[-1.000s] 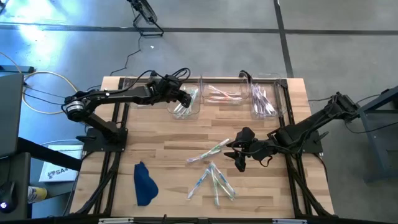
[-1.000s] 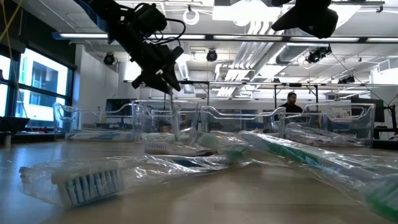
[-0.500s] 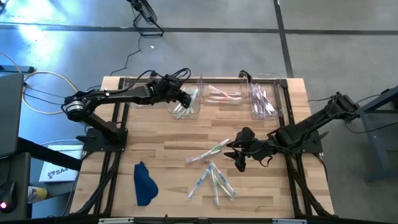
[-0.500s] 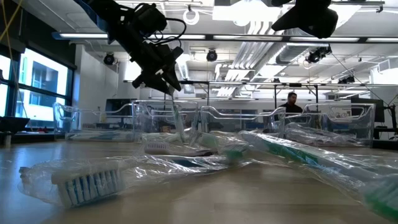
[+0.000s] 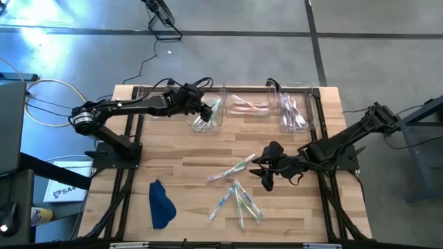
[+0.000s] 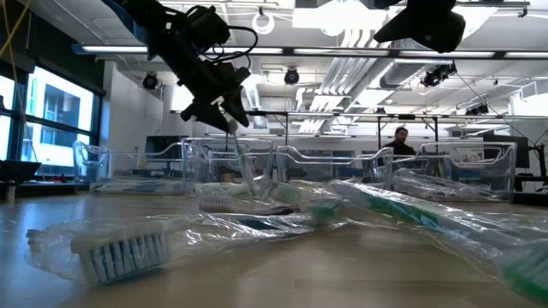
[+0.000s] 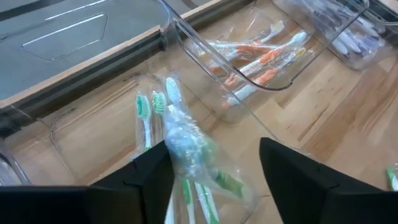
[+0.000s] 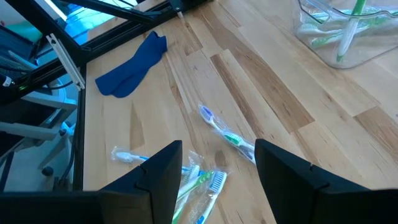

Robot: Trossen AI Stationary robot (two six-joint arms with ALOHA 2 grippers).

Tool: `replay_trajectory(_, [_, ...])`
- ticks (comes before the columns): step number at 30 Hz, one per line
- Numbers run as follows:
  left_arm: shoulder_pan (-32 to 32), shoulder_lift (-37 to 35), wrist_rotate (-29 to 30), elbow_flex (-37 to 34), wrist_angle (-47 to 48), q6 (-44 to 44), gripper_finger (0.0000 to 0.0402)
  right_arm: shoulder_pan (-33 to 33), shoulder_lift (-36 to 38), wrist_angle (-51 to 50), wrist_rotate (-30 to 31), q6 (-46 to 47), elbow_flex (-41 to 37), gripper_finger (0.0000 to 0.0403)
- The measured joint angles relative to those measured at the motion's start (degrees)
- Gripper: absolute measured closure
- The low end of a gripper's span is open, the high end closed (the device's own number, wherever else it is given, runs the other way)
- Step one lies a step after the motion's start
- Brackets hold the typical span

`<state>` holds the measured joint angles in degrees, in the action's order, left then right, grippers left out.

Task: Pick & Place Toothbrushes
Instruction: Put the green toothbrush into the middle left transparent bin, then put the purple toothbrush into the right transparent bin

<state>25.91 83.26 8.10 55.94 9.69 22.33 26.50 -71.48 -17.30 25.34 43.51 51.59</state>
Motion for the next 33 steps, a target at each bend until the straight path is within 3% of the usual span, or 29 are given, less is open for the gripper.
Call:
replay_trajectory(6, [0.02,-0.06,4.53,0.00,-3.71,-6.27,0.0129,0.00,0.00,-0.02,0.00,0.13,0.00,0.0208])
replay_trajectory(13, [0.02,-0.07,7.15,0.02,-9.59,-15.68,0.0121,-0.04,0.00,-0.02,0.00,0.20,0.00,0.0208])
replay_trajectory(33, [-0.04,-0.07,3.38,0.02,-9.57,-16.06,0.0121,-0.04,0.00,-0.02,0.00,0.24,-0.02,0.0208])
